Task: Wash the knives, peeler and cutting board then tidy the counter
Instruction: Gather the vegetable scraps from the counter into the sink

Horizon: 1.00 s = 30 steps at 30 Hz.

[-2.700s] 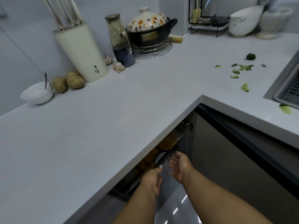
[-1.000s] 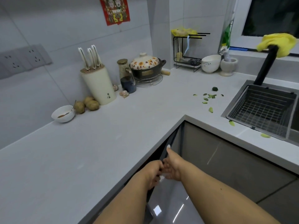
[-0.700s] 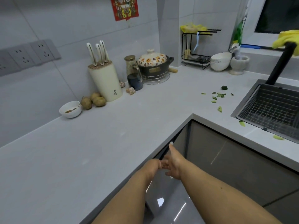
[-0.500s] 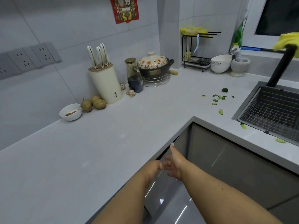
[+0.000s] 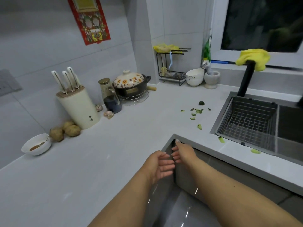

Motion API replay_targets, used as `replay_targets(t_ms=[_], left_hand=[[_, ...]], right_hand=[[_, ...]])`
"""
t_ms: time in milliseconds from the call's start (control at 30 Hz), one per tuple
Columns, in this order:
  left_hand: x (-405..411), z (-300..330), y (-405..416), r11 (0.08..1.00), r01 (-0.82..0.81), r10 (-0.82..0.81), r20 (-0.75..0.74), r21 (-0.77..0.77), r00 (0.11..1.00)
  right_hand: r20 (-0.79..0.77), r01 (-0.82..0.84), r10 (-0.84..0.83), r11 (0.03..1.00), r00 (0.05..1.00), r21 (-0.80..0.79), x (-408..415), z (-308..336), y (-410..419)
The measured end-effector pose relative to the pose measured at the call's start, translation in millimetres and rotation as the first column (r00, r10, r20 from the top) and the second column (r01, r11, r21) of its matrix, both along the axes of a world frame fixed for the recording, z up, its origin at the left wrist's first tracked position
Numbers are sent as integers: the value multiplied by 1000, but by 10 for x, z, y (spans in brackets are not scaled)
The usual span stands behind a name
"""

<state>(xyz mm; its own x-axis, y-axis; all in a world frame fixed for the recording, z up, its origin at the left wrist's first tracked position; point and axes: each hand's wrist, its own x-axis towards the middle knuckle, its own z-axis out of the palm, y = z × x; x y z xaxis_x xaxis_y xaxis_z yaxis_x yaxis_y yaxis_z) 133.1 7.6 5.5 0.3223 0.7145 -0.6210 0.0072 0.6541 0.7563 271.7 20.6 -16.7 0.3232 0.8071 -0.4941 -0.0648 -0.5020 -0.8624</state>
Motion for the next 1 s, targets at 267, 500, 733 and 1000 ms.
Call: replay_targets(t_ms=[267,500,733,1000], left_hand=[[831,1,705,998,18,-13,74,-64,997],[1403,-74,1340,984,-83,92,49,-159,995],[1687,-143,1734,960,-107,111,-1,-258,994],[1976,-125,2119,912,-57,156,215,-407,964]], right_hand=[[608,-32,24,999,793,2,1239,120,665],[699,-227,352,936,622,-268,1743,-12,1141],[709,-366,476,875,521,-319,1882,-48,1472],[601,-489,423,870,678,-61,2019,250,1785]])
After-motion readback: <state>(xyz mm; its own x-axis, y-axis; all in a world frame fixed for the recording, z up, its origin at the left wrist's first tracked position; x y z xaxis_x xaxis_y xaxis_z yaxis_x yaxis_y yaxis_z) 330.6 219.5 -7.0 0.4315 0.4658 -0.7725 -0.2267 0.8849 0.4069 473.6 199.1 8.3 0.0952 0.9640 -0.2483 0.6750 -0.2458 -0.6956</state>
